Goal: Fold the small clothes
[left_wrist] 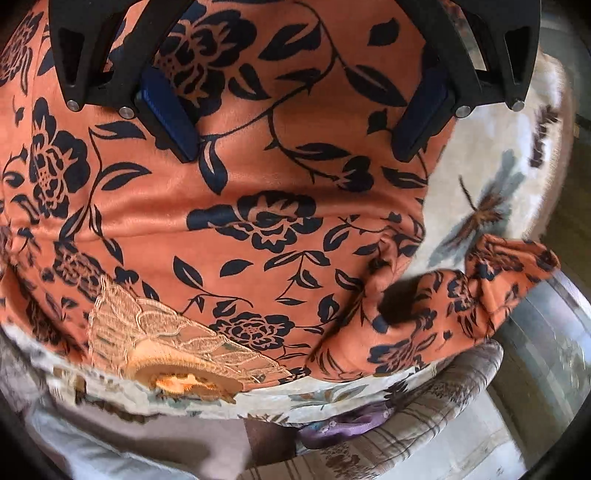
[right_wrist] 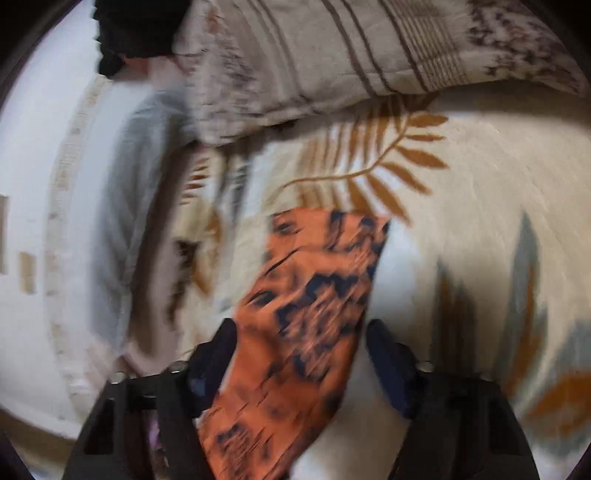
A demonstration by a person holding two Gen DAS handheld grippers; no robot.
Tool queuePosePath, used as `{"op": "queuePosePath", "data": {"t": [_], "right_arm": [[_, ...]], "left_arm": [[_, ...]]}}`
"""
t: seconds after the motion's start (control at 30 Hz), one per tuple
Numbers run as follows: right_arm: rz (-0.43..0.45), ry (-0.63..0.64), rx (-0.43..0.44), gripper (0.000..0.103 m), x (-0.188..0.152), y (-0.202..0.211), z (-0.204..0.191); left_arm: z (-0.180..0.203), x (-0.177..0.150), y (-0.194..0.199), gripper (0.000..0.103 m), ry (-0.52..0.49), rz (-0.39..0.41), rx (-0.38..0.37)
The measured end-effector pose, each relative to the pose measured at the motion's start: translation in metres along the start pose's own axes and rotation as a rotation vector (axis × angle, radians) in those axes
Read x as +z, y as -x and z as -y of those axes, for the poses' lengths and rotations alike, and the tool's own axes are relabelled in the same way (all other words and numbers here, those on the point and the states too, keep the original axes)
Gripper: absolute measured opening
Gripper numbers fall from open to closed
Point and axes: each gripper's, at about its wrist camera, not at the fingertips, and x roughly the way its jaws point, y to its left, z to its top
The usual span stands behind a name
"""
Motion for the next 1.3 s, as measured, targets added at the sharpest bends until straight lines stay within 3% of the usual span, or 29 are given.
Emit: {"op": "queuePosePath", "data": {"t": [0.07, 0.17, 0.2, 0.27, 0.43, 0.57, 0.63, 0.73, 0.77, 0.87, 0.93, 1.03, 1.17, 1.3], "right_arm": [[0.030, 0.029, -0.028, 0.059, 0.000, -0.006, -0.010], [0.026, 0.095, -0.058, 0.022, 0.001, -0.023, -0.022], [0.027, 0.093, -0.049, 0.016, 0.003, -0.026, -0.021], [0.016, 0.101, 0.006, 0.012, -0.003, -0.020, -0.028], [-0.039, 0.276, 0.290, 0.012, -0.050, 0.023, -0.104], [-0.173, 0.417, 0.482, 0.012, -0.121, 0.050, -0.167], [-0.267, 0.478, 0.550, 0.012, -0.166, 0.053, -0.192], [-0.435, 0.498, 0.618, 0.016, -0.230, 0.041, -0.213], [-0.512, 0.489, 0.607, 0.022, -0.252, 0.036, -0.218], [-0.702, 0.533, 0.599, 0.096, -0.305, 0.022, -0.228], [-0.711, 0.511, 0.651, 0.096, -0.317, 0.029, -0.224], [-0.670, 0.536, 0.629, 0.096, -0.309, 0.044, -0.215], [-0.549, 0.559, 0.491, 0.096, -0.280, 0.066, -0.186], [-0.460, 0.530, 0.287, 0.091, -0.245, 0.067, -0.144]], "left_arm": [[-0.009, -0.001, -0.006, 0.103, 0.060, 0.003, -0.050], [-0.009, -0.003, -0.006, 0.103, 0.064, 0.013, -0.059], [-0.008, -0.003, -0.005, 0.103, 0.064, 0.013, -0.055], [-0.009, -0.002, -0.006, 0.103, 0.069, 0.018, -0.053], [-0.010, -0.002, -0.005, 0.103, 0.056, 0.026, -0.064], [-0.014, -0.005, 0.007, 0.103, 0.040, 0.053, -0.033], [-0.018, -0.007, 0.023, 0.103, 0.044, 0.113, 0.017], [-0.031, -0.008, 0.050, 0.103, 0.075, 0.205, 0.060], [-0.036, -0.010, 0.058, 0.103, 0.090, 0.226, 0.061], [-0.053, -0.016, 0.076, 0.103, 0.136, 0.251, 0.050], [-0.063, -0.020, 0.084, 0.103, 0.152, 0.255, 0.028], [-0.073, -0.022, 0.091, 0.103, 0.160, 0.252, 0.023], [-0.077, -0.006, 0.084, 0.103, 0.189, 0.207, -0.019], [-0.067, 0.017, 0.076, 0.103, 0.196, 0.182, -0.084]]}}
